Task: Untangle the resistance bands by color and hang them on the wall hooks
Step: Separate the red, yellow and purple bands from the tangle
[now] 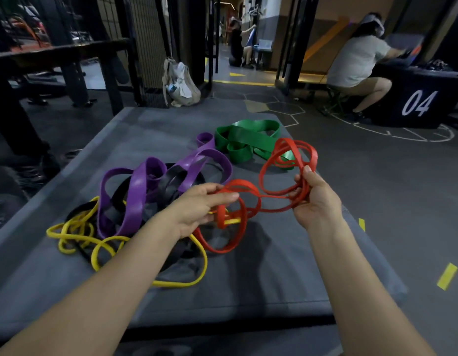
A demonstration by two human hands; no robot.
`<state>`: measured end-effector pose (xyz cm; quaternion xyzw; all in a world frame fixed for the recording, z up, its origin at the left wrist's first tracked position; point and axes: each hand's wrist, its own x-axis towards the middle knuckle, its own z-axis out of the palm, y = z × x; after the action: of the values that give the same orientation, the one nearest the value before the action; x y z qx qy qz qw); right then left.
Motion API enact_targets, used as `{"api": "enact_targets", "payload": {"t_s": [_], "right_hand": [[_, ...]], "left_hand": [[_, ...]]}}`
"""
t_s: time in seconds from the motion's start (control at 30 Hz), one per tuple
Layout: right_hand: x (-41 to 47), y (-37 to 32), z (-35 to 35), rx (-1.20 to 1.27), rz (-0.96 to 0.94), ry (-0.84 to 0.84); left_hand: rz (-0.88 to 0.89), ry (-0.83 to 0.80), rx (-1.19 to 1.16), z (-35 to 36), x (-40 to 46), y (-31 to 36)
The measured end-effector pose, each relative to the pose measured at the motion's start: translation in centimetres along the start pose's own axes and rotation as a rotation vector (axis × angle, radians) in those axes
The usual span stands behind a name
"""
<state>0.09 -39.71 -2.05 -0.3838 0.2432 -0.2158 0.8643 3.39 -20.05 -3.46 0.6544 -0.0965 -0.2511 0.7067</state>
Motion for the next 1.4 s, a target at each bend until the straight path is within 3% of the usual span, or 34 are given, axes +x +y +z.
{"api": "enact_targets", "payload": {"t_s": [0.17, 0.47, 0.53, 0.63, 0.7, 0.77, 1.07, 1.3, 1.4], "right_hand": [[-0.5, 1.2, 1.2, -0.01, 0.085, -0.01], [-0.5, 2.0, 1.0, -0.352, 0.053, -0.031], [-0.3, 2.4, 0.5, -0.646, -0.07, -0.037], [0.1, 2.9, -0.2, -1.305, -0.359, 0.04], [-0.5, 2.7, 0.2, -1.45, -0.512, 0.08], [-1.5, 2.7, 1.3, -1.431, -0.635, -0.027], [-5.4, 4.1, 3.9, -1.307, -0.656, -0.573], [-5.5, 4.7, 4.0, -1.393, -0.858, -0.512], [-5.8, 4.5, 3.8, -1.384, -0.845, -0.589]], "left_hand": [[0.068, 0.076, -0.319, -1.5, -0.8, 1.0], [0.072, 0.105, -0.462, -2.2, -1.9, 1.8], [0.068, 0.107, -0.486, -2.1, -2.0, 2.0], [0.079, 0.104, -0.485, -2.2, -2.1, 2.2], [0.094, 0.109, -0.473, -2.1, -2.1, 2.2], [0.102, 0.114, -0.451, -1.9, -2.1, 2.1], [0.107, 0.092, -0.41, -1.2, -2.3, 2.1], [0.108, 0.066, -0.35, -1.7, -2.7, 1.7], [0.113, 0.039, -0.348, -1.9, -2.9, 1.7]]}}
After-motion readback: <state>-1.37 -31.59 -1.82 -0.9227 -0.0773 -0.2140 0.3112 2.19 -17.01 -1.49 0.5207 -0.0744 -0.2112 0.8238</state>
